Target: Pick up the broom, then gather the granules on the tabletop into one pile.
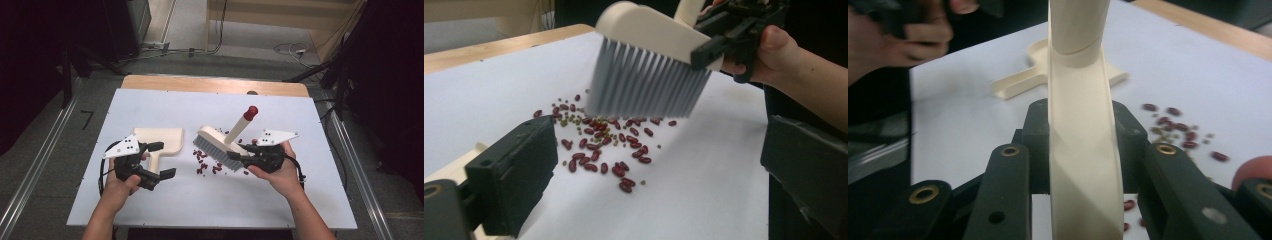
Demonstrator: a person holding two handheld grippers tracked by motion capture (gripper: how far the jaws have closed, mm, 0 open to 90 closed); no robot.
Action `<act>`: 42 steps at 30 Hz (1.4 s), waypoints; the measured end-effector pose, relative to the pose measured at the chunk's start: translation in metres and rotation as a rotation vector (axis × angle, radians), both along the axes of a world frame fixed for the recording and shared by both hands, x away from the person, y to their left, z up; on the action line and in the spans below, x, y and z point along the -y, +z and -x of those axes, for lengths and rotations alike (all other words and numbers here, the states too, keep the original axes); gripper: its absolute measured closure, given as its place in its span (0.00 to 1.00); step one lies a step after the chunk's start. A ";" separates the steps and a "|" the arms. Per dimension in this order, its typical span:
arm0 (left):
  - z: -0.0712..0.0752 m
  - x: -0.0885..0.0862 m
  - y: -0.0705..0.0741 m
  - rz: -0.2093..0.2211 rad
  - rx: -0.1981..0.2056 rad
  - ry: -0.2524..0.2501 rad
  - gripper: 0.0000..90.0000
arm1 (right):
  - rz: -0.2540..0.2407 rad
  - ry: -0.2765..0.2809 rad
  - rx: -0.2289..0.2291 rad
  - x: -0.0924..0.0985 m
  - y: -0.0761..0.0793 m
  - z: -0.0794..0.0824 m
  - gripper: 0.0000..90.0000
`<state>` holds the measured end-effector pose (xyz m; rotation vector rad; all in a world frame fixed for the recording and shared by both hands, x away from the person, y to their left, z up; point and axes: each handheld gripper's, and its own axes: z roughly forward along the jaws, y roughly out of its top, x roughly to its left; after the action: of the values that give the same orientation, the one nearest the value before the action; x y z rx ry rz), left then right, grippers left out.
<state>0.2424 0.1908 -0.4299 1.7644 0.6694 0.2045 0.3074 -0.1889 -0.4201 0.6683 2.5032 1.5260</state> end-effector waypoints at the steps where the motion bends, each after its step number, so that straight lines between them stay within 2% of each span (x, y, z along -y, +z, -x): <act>1: 0.000 -0.003 0.000 -0.001 0.001 0.006 0.00 | 0.001 -0.031 0.004 0.002 0.000 -0.002 0.73; 3: 0.001 -0.010 -0.001 0.008 -0.002 0.032 0.00 | -0.004 -0.098 -0.002 0.006 -0.002 -0.005 0.73; 4: 0.001 -0.013 -0.002 0.014 -0.005 0.047 0.00 | -0.004 -0.098 -0.002 0.006 -0.002 -0.005 0.73; 5: 0.001 -0.016 -0.002 0.024 -0.011 0.062 0.00 | -0.007 -0.126 -0.004 0.009 -0.002 -0.007 0.73; 6: 0.001 -0.020 -0.003 0.032 -0.018 0.077 0.00 | -0.006 -0.182 -0.011 0.013 -0.003 -0.012 0.73; 7: 0.001 -0.023 -0.004 0.041 -0.019 0.094 0.00 | -0.002 -0.209 -0.011 0.016 -0.003 -0.014 0.73; 9: 0.002 -0.030 -0.006 0.047 -0.013 0.132 0.00 | 0.001 -0.254 -0.010 0.020 -0.003 -0.017 0.73; 10: 0.004 -0.038 -0.009 0.045 -0.005 0.172 0.00 | 0.003 -0.277 -0.008 0.023 -0.003 -0.019 0.73; 11: 0.004 -0.038 -0.009 0.045 -0.005 0.172 0.00 | 0.003 -0.277 -0.008 0.023 -0.003 -0.019 0.73; 14: 0.005 -0.049 -0.015 0.063 0.001 0.216 0.00 | 0.005 -0.351 -0.012 0.032 -0.003 -0.025 0.73; 15: 0.006 -0.052 -0.017 0.060 0.005 0.229 0.00 | 0.005 -0.351 -0.012 0.032 -0.003 -0.025 0.73; 16: 0.008 -0.053 -0.019 0.048 0.010 0.248 0.00 | 0.008 -0.378 -0.014 0.037 -0.004 -0.028 0.73; 17: 0.010 -0.054 -0.020 0.037 0.013 0.261 0.00 | 0.008 -0.378 -0.014 0.037 -0.004 -0.028 0.73; 18: 0.012 -0.055 -0.021 0.027 0.017 0.273 0.00 | 0.018 -0.415 -0.013 0.042 -0.005 -0.031 0.73; 19: 0.015 -0.055 -0.022 0.019 0.024 0.289 0.00 | 0.018 -0.415 -0.013 0.042 -0.005 -0.031 0.73; 20: 0.017 -0.056 -0.022 0.022 0.027 0.299 0.00 | 0.028 -0.451 -0.009 0.046 -0.007 -0.035 0.73; 21: 0.020 -0.057 -0.023 0.030 0.032 0.309 0.00 | 0.028 -0.451 -0.009 0.046 -0.007 -0.035 0.73; 22: 0.022 -0.058 -0.024 0.032 0.034 0.322 0.00 | 0.033 -0.473 -0.013 0.049 -0.008 -0.037 0.73; 23: 0.024 -0.059 -0.025 0.028 0.036 0.332 0.00 | 0.049 -0.508 -0.011 0.053 -0.010 -0.041 0.73; 26: 0.029 -0.062 -0.032 0.021 0.027 0.359 0.00 | 0.079 -0.561 -0.003 0.057 -0.016 -0.046 0.73; 27: 0.030 -0.063 -0.035 0.014 0.024 0.365 0.00 | 0.079 -0.561 -0.003 0.057 -0.016 -0.046 0.73; 28: 0.030 -0.064 -0.037 0.012 0.020 0.375 0.00 | 0.112 -0.590 0.010 0.058 -0.020 -0.048 0.73; 30: 0.029 -0.066 -0.039 0.012 0.014 0.394 0.00 | 0.150 -0.612 0.030 0.058 -0.024 -0.050 0.73; 31: 0.029 -0.067 -0.040 0.017 0.009 0.395 0.00 | 0.150 -0.612 0.030 0.058 -0.024 -0.050 0.73; 34: 0.027 -0.067 -0.041 0.008 0.008 0.395 0.00 | 0.203 -0.650 0.040 0.055 -0.033 -0.054 0.73; 39: 0.024 -0.064 -0.041 0.013 0.002 0.378 0.00 | 0.213 -0.636 0.048 0.047 -0.038 -0.054 0.73; 42: 0.023 -0.061 -0.041 0.001 0.000 0.365 0.00 | 0.217 -0.618 0.033 0.042 -0.038 -0.053 0.73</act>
<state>0.2195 0.2515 -0.4712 1.6296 0.9888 0.4525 0.3600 -0.2306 -0.4582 1.2134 2.0968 1.0156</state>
